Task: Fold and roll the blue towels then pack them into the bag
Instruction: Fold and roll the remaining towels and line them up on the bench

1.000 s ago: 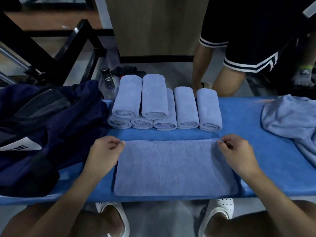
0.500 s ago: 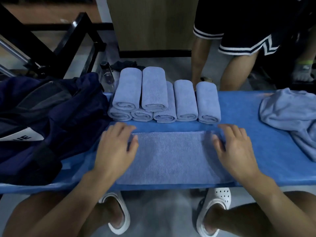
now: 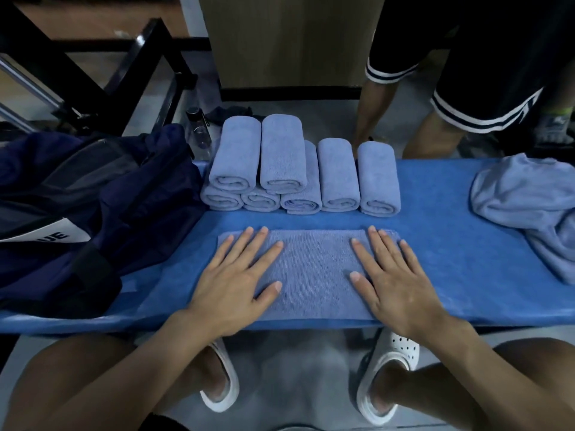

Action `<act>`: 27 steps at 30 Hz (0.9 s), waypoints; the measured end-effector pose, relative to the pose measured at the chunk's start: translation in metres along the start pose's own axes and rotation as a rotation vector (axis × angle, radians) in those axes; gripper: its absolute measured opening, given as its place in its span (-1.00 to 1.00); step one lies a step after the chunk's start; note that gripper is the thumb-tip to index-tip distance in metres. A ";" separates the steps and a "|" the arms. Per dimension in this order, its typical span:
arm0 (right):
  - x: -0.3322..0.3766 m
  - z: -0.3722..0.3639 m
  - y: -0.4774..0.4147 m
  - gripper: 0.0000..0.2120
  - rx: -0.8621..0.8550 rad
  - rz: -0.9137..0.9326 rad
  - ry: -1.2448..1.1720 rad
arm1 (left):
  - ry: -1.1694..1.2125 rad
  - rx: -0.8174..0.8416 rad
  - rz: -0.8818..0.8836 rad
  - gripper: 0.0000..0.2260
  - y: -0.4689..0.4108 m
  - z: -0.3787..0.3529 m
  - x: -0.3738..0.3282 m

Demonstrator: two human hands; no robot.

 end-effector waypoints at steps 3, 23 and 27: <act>0.002 0.001 0.000 -0.32 0.007 -0.033 -0.001 | -0.018 0.011 0.010 -0.37 0.003 0.000 0.006; 0.000 0.005 0.005 -0.39 0.024 -0.027 -0.021 | -0.030 -0.006 -0.059 -0.41 -0.004 0.001 -0.011; 0.000 0.017 0.013 -0.46 -0.039 -0.012 -0.012 | 0.022 0.005 -0.062 -0.42 -0.014 0.007 -0.012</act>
Point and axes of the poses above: each hand's wrist, its own y-axis away from the middle knuckle, its own z-axis out of the back of the hand, x = y × z, the point moved 2 cm from there along -y, towards the middle knuckle, and after that the axes turned 2 degrees about -y, right-handed, at the moved point
